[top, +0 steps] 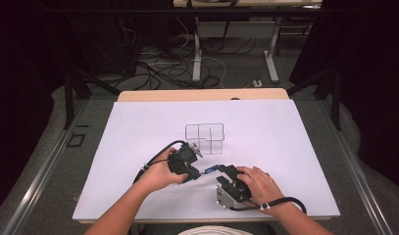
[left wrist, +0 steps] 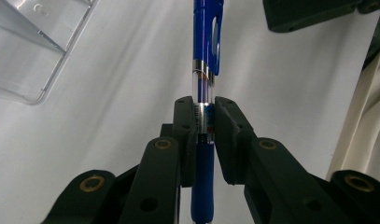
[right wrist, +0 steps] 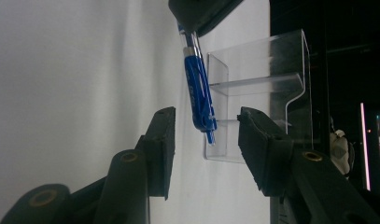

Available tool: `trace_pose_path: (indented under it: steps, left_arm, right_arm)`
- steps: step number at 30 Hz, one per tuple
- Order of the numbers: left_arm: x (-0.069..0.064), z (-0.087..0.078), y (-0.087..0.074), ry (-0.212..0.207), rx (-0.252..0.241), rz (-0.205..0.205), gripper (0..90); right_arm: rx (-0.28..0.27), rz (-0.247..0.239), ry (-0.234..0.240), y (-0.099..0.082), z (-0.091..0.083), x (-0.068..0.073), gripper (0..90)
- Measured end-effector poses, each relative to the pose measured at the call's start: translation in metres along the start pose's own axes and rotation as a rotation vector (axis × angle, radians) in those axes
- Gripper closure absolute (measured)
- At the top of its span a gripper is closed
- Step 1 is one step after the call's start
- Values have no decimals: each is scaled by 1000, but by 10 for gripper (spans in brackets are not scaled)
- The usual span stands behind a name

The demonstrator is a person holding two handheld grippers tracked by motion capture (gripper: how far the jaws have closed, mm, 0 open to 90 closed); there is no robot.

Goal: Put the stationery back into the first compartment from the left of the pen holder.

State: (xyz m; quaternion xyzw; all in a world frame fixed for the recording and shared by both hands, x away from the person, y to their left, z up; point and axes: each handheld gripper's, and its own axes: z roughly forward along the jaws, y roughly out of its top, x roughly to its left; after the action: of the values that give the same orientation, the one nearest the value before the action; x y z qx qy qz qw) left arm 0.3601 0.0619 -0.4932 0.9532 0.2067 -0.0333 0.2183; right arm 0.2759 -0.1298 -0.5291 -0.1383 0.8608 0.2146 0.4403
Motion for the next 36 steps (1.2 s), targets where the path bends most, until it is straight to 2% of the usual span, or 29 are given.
trace_pose_path:
  steps: [7, 9, 11, 12, 16, 21, 23, 24, 26, 27, 28, 32, 34, 36]
  left_arm:
    - [-3, 2, 2, -16, -3, -10, 791]
    - [-5, 3, 2, -23, 0, -27, 791]
    - [-4, 4, 4, -28, 7, -20, 791]
    - [-5, 5, 3, -31, -3, -27, 791]
    - [-6, 6, 4, -44, -11, -51, 791]
    - [-8, 6, 6, -65, -9, -43, 791]
    - [-9, 6, 7, -69, -6, -40, 791]
    - [-10, 7, 7, -73, -14, -33, 791]
    - [-11, 7, 8, -77, -9, -29, 791]
    - [-12, 8, 8, -80, -20, -28, 791]
    - [-13, 8, 9, -86, -18, -23, 791]
    - [-15, 7, 11, -106, -21, -14, 791]
    - [-17, 7, 12, -120, -30, -11, 791]
    - [-18, 7, 13, -120, -27, -10, 791]
  right_arm:
    - [20, -61, -2, 4, 3, 6, 611]
    - [8, -66, -1, 4, 4, 6, 619]
    - [9, -68, 0, 5, 4, 6, 629]
    - [25, -72, 14, 6, 3, 6, 633]
    - [12, -84, -3, 5, 5, 7, 646]
    - [26, -123, 1, 5, 5, 8, 663]
    - [35, -130, 22, 6, 5, 8, 669]
    - [24, -136, 6, 6, 5, 8, 674]
    - [36, -153, 22, 6, 5, 8, 682]
    - [28, -156, 7, 6, 6, 9, 685]
    - [55, -163, 28, 7, 5, 8, 689]
    - [33, -179, 15, 6, 7, 10, 710]
    - [49, -191, 43, 7, 7, 10, 724]
    - [49, -196, 41, 8, 7, 11, 735]
